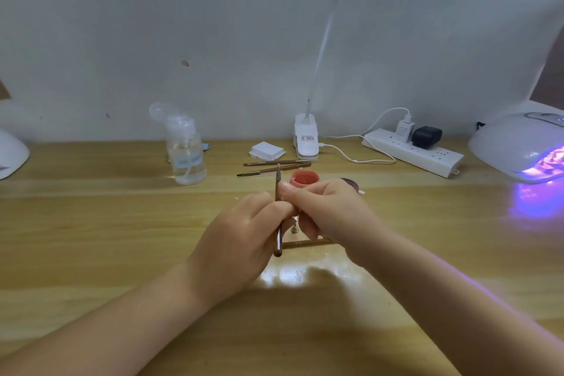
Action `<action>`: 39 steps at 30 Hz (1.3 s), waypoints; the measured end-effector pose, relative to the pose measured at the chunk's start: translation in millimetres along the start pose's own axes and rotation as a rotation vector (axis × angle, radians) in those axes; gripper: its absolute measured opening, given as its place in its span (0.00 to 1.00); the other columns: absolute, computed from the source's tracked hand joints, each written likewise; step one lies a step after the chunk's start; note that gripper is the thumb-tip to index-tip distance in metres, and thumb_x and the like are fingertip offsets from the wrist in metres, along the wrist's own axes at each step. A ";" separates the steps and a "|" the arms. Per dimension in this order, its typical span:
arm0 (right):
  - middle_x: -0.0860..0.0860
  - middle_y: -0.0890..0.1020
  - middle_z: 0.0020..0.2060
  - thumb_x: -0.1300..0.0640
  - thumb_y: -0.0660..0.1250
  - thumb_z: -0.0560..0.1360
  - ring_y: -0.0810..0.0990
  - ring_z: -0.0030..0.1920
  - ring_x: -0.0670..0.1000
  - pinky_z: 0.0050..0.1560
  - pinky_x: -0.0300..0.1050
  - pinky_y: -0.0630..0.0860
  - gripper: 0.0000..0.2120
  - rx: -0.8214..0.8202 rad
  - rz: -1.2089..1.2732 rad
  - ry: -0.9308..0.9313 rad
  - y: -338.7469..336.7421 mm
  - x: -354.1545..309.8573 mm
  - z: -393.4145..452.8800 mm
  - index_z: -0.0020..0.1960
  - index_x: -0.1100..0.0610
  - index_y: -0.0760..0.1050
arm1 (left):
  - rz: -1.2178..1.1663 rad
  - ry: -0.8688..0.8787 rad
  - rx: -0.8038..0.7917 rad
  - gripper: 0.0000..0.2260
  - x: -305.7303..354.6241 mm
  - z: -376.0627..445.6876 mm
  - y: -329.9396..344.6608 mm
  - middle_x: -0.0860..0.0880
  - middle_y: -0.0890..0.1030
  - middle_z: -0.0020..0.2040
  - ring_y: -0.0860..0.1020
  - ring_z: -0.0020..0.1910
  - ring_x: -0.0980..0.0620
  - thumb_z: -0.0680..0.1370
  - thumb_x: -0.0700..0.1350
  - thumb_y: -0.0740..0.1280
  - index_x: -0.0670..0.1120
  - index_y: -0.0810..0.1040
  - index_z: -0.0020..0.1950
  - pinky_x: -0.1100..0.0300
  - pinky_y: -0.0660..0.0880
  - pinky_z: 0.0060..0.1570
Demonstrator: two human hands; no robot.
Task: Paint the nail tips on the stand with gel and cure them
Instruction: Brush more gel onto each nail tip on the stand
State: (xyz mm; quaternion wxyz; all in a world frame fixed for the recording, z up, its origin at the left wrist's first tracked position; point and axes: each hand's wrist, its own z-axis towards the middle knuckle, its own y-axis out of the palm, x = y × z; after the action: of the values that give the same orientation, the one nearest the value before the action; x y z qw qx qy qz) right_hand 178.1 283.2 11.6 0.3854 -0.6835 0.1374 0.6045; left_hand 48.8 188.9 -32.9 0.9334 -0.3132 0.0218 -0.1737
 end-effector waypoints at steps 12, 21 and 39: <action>0.40 0.77 0.50 0.40 0.66 0.71 0.75 0.48 0.39 0.46 0.38 0.71 0.14 0.210 -0.575 -0.164 -90.1 42.1 -8.0 0.55 0.41 0.72 | -0.452 -0.588 0.288 0.09 -13.9 7.3 1.9 0.57 0.82 0.40 0.79 0.38 0.58 0.82 0.52 0.58 0.58 0.77 0.56 0.68 0.76 0.39; 0.30 0.72 0.55 0.39 0.74 0.63 0.63 0.63 0.37 0.61 0.37 0.63 0.33 0.048 -0.648 -0.206 -84.5 87.9 -6.9 0.64 0.37 0.63 | -0.571 -0.775 0.331 0.08 -29.6 39.9 -2.6 0.55 0.79 0.32 0.78 0.33 0.56 0.83 0.46 0.62 0.49 0.78 0.47 0.64 0.78 0.35; 0.33 0.79 0.46 0.47 0.79 0.64 0.75 0.59 0.41 0.62 0.45 0.72 0.28 0.157 -0.496 -0.277 -75.8 89.1 -2.8 0.56 0.33 0.66 | -0.094 -0.906 -0.129 0.10 -35.0 103.9 49.3 0.48 0.72 0.31 0.68 0.28 0.52 0.78 0.41 0.60 0.44 0.69 0.37 0.58 0.64 0.29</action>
State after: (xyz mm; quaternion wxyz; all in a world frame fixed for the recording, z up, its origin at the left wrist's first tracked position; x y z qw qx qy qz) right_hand 250.3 356.4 -44.1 0.5882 -0.5753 -0.0416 0.5669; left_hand 46.8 297.4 19.0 0.8186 -0.4155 -0.3919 -0.0597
